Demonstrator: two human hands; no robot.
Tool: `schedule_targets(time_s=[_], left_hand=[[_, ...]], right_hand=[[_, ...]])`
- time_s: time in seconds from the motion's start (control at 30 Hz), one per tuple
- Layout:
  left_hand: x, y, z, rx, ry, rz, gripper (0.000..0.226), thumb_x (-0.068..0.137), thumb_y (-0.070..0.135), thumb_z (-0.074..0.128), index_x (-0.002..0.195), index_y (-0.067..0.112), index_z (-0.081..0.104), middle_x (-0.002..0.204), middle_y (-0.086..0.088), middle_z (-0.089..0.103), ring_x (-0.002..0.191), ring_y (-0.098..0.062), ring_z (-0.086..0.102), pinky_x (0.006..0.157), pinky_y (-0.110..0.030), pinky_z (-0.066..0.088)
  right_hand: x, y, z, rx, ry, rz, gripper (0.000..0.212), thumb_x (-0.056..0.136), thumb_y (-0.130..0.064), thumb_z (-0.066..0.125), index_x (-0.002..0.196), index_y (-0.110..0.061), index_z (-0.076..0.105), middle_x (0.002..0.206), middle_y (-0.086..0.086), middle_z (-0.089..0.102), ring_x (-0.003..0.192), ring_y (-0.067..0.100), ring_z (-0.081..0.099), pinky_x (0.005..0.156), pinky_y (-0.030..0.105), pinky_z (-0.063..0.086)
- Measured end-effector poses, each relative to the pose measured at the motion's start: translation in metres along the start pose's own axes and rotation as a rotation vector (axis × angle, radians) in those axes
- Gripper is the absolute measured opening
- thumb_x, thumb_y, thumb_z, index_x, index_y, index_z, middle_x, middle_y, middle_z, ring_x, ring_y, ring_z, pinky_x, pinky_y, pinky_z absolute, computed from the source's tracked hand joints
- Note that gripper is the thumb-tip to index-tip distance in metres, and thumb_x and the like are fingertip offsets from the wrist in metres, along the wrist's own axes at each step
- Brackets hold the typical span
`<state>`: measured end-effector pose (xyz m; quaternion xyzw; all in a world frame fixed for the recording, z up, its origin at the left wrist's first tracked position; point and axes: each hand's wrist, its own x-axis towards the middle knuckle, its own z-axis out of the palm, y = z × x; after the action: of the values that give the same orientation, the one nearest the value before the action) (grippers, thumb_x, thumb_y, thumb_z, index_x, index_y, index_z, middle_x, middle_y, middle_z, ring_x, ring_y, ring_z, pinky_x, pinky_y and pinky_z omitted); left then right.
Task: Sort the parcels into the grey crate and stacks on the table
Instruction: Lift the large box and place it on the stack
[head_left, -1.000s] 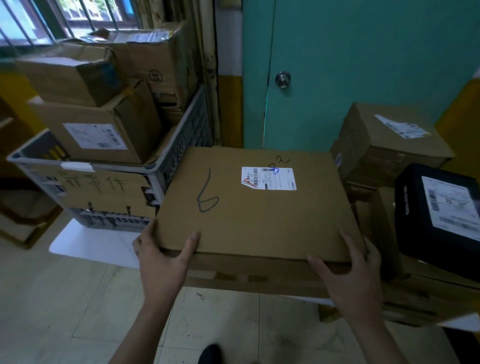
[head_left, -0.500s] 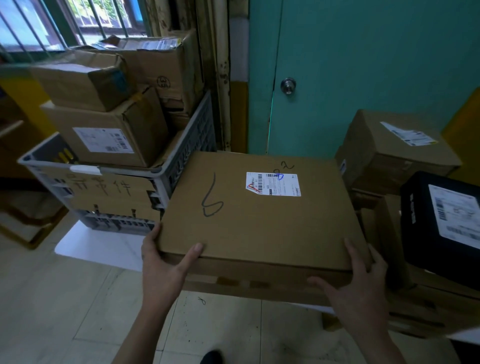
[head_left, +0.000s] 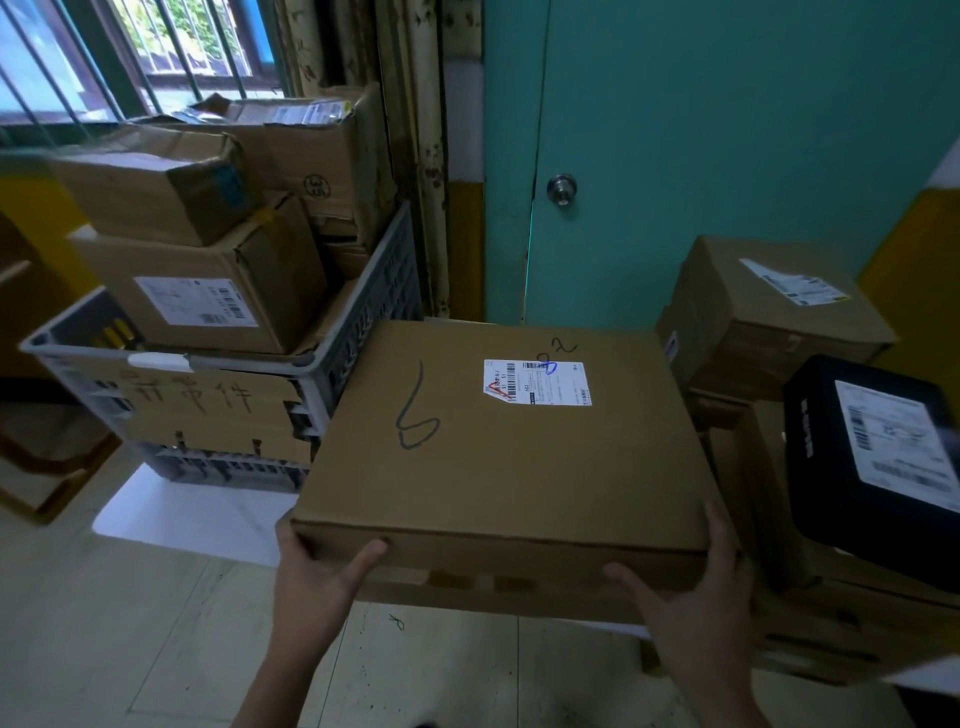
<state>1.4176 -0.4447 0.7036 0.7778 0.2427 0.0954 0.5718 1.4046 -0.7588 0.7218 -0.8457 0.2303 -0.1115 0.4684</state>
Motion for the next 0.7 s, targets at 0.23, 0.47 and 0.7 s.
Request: schedule_targets(time_s=[0.23,0.47,0.7], left_hand=[[0.009,0.054,0.002,0.001,0.106,0.059,0.094,0.072,0.039,0.083,0.147,0.017,0.031,0.145,-0.008,0.047,0.132,-0.032,0.046,0.107,-0.050,0.041],[0.023,0.122,-0.002,0.098,0.212,0.163,0.111,0.060,0.080,0.067,0.147,0.024,0.026,0.145,-0.010,0.047,0.132,-0.036,0.046,0.111,-0.061,0.035],[0.038,0.139,0.002,0.173,0.223,0.157,0.106,0.058,0.083,0.060,0.132,0.011,0.037,0.130,-0.014,0.053,0.122,-0.037,0.052,0.110,-0.059,0.032]], right_hand=[[0.012,-0.040,-0.011,0.032,0.118,-0.065,0.129,0.049,-0.053,0.090,0.154,-0.035,0.017,0.153,0.007,0.033,0.141,0.030,0.032,0.111,0.053,0.033],[0.040,-0.087,-0.025,0.012,0.305,-0.252,0.117,0.059,-0.065,0.077,0.153,-0.019,0.022,0.152,0.011,0.039,0.135,0.035,0.041,0.110,0.057,0.035],[0.063,-0.102,-0.027,0.030,0.329,-0.187,0.105,0.059,-0.063,0.081,0.139,-0.014,0.033,0.137,0.015,0.050,0.123,0.035,0.052,0.098,0.054,0.049]])
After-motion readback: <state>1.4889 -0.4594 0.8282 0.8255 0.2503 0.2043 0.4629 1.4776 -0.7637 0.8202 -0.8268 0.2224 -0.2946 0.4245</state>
